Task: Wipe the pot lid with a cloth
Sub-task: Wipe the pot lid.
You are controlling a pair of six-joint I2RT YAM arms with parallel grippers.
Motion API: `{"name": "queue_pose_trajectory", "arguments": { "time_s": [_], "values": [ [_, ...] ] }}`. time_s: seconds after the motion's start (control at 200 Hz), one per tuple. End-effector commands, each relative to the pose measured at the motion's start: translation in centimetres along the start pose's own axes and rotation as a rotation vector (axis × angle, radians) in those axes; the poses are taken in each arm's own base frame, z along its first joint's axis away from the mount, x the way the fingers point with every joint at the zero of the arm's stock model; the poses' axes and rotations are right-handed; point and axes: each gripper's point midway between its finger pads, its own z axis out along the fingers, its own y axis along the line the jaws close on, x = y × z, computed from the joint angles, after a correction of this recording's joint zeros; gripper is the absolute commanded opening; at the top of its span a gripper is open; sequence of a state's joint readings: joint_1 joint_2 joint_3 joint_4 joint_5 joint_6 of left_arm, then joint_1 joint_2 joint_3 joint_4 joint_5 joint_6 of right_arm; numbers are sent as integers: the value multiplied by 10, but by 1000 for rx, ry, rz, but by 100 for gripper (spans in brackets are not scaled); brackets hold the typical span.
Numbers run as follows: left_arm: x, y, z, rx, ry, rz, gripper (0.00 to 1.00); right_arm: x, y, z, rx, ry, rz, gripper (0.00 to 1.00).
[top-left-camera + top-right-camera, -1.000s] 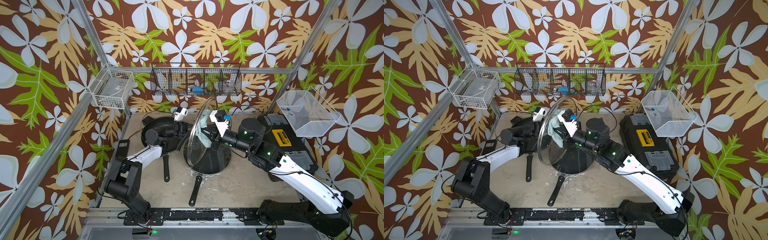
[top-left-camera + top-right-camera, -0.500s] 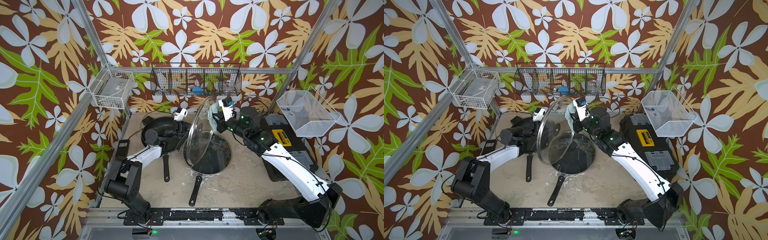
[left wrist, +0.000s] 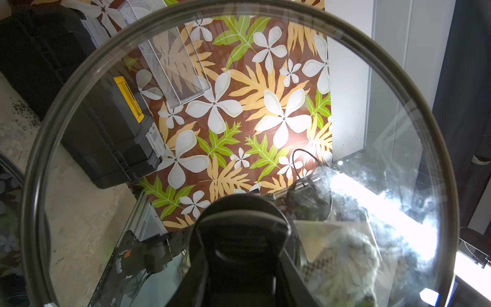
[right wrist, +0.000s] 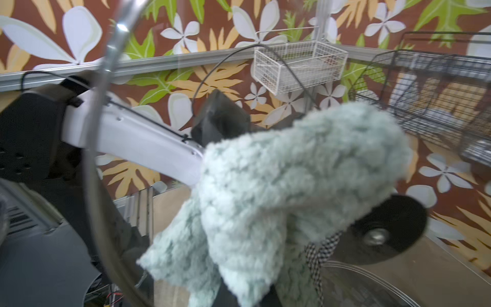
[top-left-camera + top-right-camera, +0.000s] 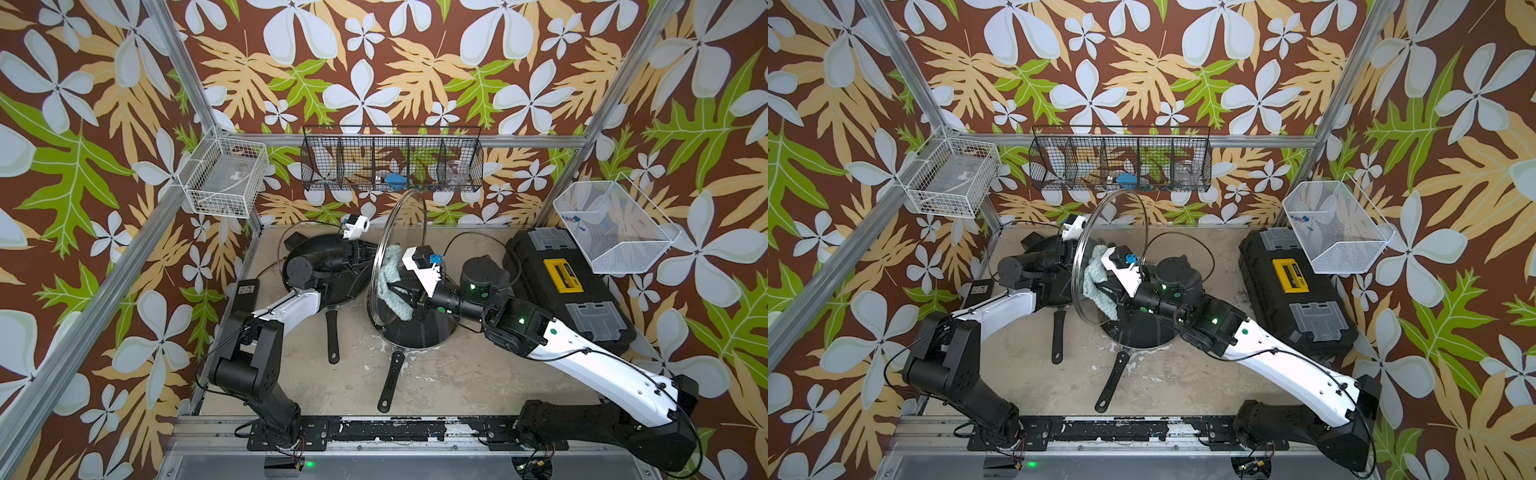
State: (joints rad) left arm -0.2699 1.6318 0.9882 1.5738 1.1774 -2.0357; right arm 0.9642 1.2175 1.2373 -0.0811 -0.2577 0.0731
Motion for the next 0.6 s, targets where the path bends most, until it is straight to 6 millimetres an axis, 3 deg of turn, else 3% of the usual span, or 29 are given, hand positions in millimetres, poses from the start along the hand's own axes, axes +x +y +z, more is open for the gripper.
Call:
{"name": "queue_pose_trajectory", "arguments": {
  "time_s": [0.0,0.055,0.155,0.496,0.596],
  "values": [
    [13,-45,-4,151,-14,260,0,0,20,3,-50,-15,-21,0],
    [13,-45,-4,151,-14,257,0,1,18,4,-37,-16,-10,0],
    [13,-46,-4,152,-12,260,0,-3,-8,2,94,-21,-27,0],
    [18,-56,-4,161,-8,283,0,-26,-153,-8,389,-38,44,0],
    [20,-59,-3,165,-7,292,0,-33,-183,-8,428,-30,54,0]
  ]
}}
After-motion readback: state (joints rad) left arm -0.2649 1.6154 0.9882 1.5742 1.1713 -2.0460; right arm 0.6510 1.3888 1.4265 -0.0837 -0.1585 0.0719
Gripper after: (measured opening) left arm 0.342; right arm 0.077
